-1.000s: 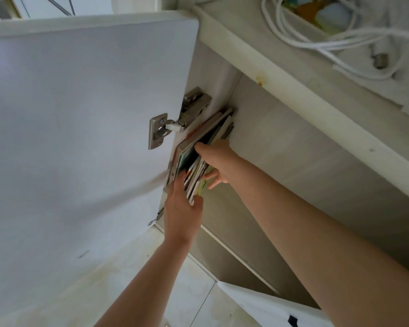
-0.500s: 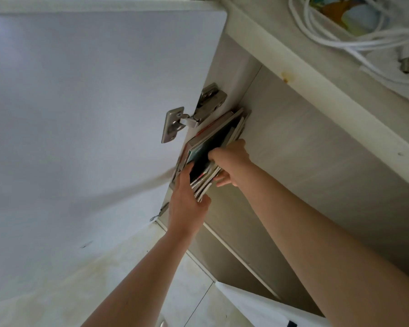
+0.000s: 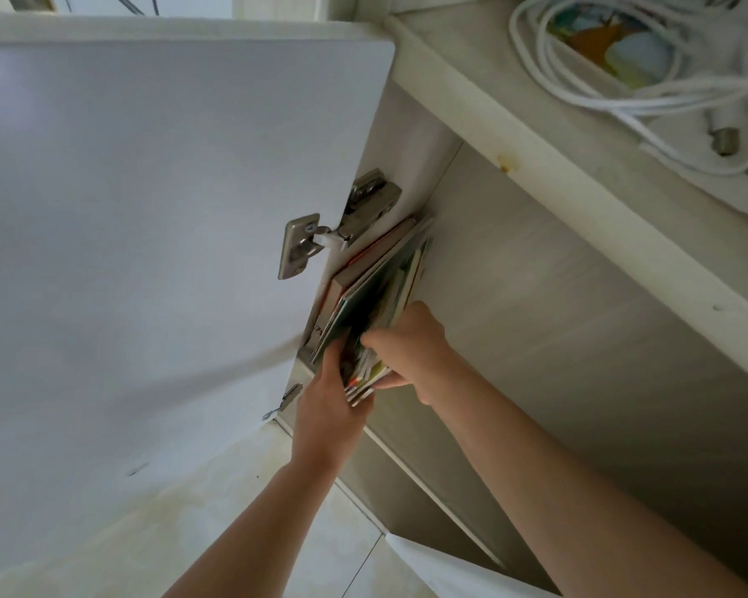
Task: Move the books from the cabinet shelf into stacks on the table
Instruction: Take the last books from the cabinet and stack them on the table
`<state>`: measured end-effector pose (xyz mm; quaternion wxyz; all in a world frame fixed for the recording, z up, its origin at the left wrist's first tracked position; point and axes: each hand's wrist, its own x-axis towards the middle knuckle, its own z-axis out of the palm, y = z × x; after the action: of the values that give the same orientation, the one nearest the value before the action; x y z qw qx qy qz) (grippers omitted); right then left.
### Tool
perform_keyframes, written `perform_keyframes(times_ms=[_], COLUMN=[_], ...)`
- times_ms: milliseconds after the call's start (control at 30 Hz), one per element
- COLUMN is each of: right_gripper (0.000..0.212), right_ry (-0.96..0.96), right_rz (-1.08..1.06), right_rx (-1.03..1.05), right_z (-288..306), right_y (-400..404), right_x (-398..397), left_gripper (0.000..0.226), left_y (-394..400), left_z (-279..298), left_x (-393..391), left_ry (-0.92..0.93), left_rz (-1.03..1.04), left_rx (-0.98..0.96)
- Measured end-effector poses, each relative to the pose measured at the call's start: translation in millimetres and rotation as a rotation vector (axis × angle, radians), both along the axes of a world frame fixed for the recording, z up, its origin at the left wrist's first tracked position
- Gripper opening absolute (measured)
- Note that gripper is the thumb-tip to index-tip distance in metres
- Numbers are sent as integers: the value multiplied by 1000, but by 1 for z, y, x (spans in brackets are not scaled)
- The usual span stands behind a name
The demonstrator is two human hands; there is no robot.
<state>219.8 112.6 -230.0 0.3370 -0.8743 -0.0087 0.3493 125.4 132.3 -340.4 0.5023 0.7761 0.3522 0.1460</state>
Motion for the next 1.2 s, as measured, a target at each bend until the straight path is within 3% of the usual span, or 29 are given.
perform_keyframes(times_ms=[100,200,367,433,567,733,833,967,1133,1200], right_gripper=[43,43,76,75,49,60,63,63,61,70], right_ry=[108,225,48,56,70,111,110,78,162,174], right_rz=[-7,-29,-113,-160,-111,-64,-48,-43,-35,-96], right_rx=[56,106,99,123,105,121,121,86,68,83], right_z=[9,19,27,27,20,10,5,1,8,13], right_y=[2,0,17,30,42,37,31,16,18,26], right_x=[0,1,24,32,42,47,51,59,63,64], left_gripper=[52,50,47,49,52,50,65,100,90,84], left_y=[3,6,4,4,4,-2,-4,-4,1,5], left_z=[-3,-4,-6,-7,-8,-8,-8,-1,-7,-10], left_x=[1,0,1,0,0,1,1,4,5,7], left_ry=[-27,-31,-23,-13,15,34,30,-28,13,40], left_rz=[4,6,-9,2,43,159,236,175,32,36], left_rx=[16,36,40,52,69,64,21,-21,104,128])
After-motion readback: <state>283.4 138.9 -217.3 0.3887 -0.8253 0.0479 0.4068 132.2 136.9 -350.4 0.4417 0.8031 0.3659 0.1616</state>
